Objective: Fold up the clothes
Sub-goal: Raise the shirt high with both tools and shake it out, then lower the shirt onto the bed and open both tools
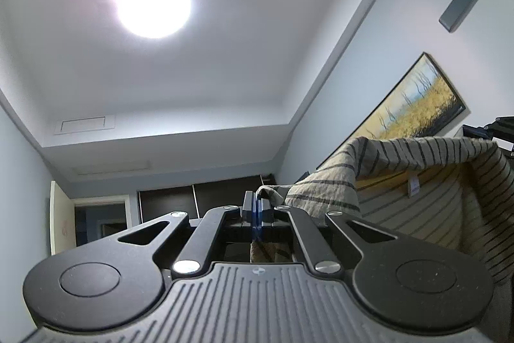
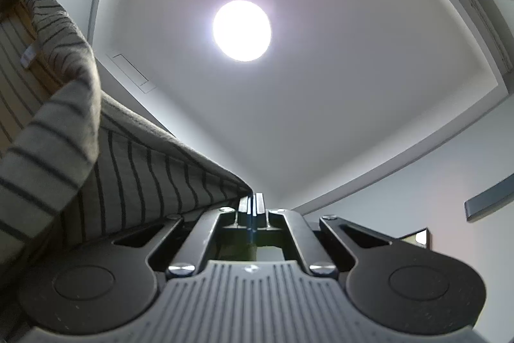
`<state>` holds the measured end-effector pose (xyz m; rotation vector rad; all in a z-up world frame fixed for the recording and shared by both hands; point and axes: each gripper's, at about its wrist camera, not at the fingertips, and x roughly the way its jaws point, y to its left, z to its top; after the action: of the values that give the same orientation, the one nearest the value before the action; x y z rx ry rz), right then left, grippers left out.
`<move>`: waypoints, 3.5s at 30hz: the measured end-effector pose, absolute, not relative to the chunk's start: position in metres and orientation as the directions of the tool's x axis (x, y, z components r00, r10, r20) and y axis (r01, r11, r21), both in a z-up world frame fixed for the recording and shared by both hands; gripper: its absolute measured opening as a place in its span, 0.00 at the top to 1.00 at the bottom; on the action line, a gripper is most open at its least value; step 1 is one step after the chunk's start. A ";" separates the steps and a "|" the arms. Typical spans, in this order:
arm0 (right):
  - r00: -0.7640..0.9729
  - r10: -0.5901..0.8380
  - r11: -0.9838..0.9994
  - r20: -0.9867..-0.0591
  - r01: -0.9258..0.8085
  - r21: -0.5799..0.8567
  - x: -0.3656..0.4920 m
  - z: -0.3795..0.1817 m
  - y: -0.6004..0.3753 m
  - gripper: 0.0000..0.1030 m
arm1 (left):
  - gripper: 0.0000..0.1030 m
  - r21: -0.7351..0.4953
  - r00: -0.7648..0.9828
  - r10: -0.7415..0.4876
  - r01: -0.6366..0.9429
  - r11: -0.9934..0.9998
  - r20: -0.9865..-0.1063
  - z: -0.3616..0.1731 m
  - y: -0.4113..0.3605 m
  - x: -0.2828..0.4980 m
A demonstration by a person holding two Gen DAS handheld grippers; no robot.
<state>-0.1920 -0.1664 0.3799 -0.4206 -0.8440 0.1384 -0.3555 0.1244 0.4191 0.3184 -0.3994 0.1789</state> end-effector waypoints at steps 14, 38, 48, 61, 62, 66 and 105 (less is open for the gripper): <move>0.868 0.373 0.812 0.327 -0.136 -0.567 -0.006 0.305 -0.081 0.99 | 1.00 0.235 0.968 0.250 -0.235 0.943 -0.034 0.333 0.214 -0.153; 0.909 0.232 0.682 -0.347 -0.407 -0.607 0.382 -0.007 0.168 1.00 | 1.00 0.230 0.675 0.356 -0.272 0.934 -0.646 0.016 0.391 0.226; 0.886 0.137 0.661 -0.444 -0.415 -0.625 0.413 -0.093 0.193 0.99 | 1.00 0.240 0.601 0.378 -0.300 0.923 -0.704 -0.053 0.403 0.302; 0.763 0.191 0.677 -0.618 -0.558 -0.480 0.452 -0.144 0.188 0.87 | 0.75 0.192 0.551 0.368 -0.350 0.917 -0.749 -0.103 0.425 0.300; 0.768 0.197 0.681 -0.610 -0.555 -0.478 0.449 -0.139 0.183 0.82 | 0.74 0.183 0.570 0.365 -0.352 0.918 -0.736 -0.096 0.427 0.294; 0.762 0.257 0.741 -0.595 -0.551 -0.384 0.432 -0.102 0.156 0.72 | 0.71 0.159 0.612 0.347 -0.341 0.927 -0.710 -0.068 0.429 0.274; 0.571 0.452 0.798 -0.685 -0.602 0.025 0.448 -0.106 0.235 0.91 | 0.98 -0.051 0.597 0.184 -0.355 0.933 -0.781 -0.105 0.413 0.347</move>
<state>0.4477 0.2347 -0.1056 -0.2211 0.7363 0.6237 0.3472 0.4129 -0.1052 -0.2100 0.8775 0.3155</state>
